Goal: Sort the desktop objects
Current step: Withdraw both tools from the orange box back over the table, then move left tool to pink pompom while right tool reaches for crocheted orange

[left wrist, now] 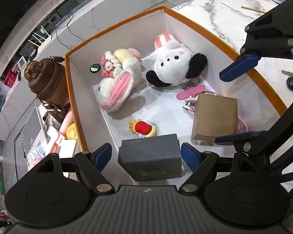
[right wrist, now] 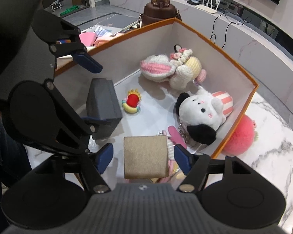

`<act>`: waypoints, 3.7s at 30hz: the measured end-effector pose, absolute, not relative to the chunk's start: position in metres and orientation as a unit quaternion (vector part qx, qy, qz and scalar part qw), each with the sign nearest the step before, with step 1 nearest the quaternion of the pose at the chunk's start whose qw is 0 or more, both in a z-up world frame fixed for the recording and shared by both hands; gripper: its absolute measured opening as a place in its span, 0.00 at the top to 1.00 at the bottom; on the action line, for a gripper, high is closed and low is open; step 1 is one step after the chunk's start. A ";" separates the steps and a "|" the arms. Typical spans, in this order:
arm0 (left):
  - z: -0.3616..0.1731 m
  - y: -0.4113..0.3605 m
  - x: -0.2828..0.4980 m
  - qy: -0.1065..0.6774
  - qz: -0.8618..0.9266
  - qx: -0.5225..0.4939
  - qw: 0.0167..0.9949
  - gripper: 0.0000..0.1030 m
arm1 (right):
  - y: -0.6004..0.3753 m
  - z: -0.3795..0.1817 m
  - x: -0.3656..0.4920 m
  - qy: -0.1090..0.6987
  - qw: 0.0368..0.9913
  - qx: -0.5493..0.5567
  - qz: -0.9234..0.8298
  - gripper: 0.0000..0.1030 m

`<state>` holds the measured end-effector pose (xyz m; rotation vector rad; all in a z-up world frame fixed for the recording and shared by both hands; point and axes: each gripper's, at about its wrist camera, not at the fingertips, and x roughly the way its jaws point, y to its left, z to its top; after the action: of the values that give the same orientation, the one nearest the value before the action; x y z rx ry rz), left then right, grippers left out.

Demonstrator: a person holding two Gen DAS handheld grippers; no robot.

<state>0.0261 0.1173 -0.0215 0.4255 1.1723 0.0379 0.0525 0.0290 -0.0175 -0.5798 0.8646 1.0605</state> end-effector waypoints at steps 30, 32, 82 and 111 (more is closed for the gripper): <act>0.039 0.097 -0.001 0.492 0.020 0.200 0.847 0.09 | -0.026 0.041 0.028 0.356 0.778 -0.239 0.458 0.27; 0.045 0.088 -0.002 0.484 0.014 0.206 0.851 0.09 | -0.034 0.047 0.027 0.353 0.784 -0.236 0.453 0.27; -0.023 -0.045 0.178 0.545 -0.128 0.296 0.774 0.09 | -0.216 0.002 0.116 0.417 0.832 -0.154 0.331 0.26; -0.123 -0.047 0.245 0.606 -0.081 0.421 0.670 0.07 | -0.161 -0.104 0.204 0.498 0.790 -0.194 0.299 0.46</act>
<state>0.2451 -0.0467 -0.1234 0.9483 1.3648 -0.1823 0.2043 -0.1608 -0.1038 -0.4173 1.0731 0.6440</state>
